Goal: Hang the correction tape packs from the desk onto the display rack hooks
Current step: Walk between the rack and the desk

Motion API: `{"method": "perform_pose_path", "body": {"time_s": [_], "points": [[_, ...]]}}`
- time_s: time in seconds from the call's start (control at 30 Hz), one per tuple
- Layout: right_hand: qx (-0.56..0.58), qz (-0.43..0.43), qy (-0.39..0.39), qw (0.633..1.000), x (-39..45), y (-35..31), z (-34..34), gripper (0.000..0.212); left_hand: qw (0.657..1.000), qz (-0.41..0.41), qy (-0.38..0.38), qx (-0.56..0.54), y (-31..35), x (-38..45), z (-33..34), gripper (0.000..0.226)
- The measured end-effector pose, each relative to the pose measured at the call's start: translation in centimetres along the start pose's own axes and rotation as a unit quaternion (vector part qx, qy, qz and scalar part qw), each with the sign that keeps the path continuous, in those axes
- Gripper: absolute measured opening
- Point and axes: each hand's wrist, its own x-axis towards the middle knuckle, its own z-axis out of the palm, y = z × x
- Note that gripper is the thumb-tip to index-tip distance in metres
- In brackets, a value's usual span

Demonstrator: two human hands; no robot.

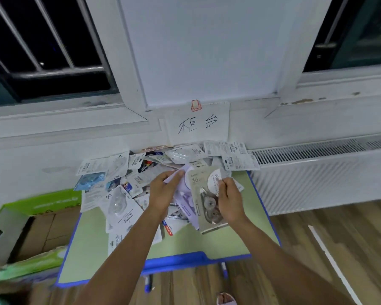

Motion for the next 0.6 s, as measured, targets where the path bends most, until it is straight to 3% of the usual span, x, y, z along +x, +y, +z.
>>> {"method": "perform_pose_path", "body": {"time_s": [0.2,0.27,0.37,0.5,0.6], "points": [[0.019,0.081,0.168,0.982,-5.5,0.9,-4.5,0.019,0.970,-0.108,-0.206,-0.064,-0.5,-4.0,4.4,0.031],[0.017,0.121,0.227,0.966,-7.0,1.2,-6.9,0.020,0.951,-0.115,-0.279,-0.072,-0.5,-5.9,6.9,0.027],[0.033,0.168,0.305,0.937,-9.2,1.9,-11.0,0.023,0.931,-0.148,-0.328,-0.058,-0.6,-9.2,11.1,0.014],[0.059,0.192,0.403,0.893,-12.8,2.9,-16.7,0.021,0.900,-0.174,-0.400,-0.016,-0.9,-14.3,16.5,0.035],[0.040,0.192,0.453,0.870,-16.8,3.7,-21.4,0.022,0.887,-0.142,-0.439,0.015,-0.9,-18.4,20.2,0.018]]}}
